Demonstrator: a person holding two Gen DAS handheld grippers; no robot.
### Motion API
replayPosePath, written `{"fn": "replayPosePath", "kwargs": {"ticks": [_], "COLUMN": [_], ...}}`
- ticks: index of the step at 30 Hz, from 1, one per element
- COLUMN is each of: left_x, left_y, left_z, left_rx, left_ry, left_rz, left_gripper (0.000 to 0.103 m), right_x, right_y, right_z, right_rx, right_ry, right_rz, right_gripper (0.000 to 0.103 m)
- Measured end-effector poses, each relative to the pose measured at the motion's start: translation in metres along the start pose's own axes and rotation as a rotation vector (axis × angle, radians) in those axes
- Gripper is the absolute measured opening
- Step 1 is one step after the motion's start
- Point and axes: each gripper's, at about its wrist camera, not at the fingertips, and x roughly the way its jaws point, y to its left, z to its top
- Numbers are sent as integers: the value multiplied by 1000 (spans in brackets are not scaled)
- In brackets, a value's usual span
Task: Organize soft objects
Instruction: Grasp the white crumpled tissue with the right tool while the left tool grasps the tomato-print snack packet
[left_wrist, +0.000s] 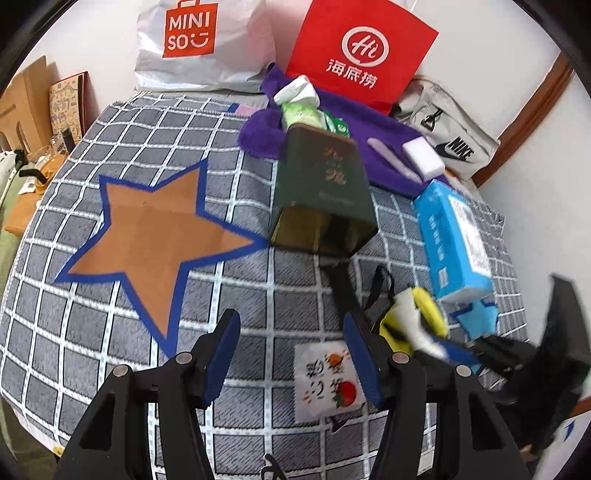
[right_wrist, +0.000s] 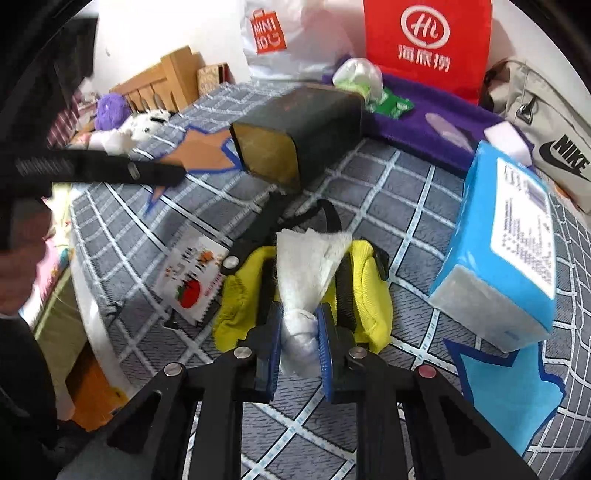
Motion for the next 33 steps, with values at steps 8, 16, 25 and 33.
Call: {"fn": "replayPosePath", "kwargs": {"ticks": [8, 16, 25, 33], "left_x": [22, 33, 37, 34], "left_y": [-9, -40, -56, -44], "left_z": [-36, -53, -61, -59], "left_rx": [20, 127, 242, 225], "left_ry": [64, 73, 1, 0], "left_rz": [-12, 9, 183, 158], "left_gripper": [56, 77, 67, 66], "right_x": [-36, -60, -35, -28], "right_y": [-18, -51, -88, -94], "right_z": [-10, -38, -75, -79], "right_rx": [95, 130, 211, 217], "right_ry": [-113, -136, -61, -91], "right_rz": [61, -73, -131, -82], "right_gripper": [18, 18, 18, 23]}}
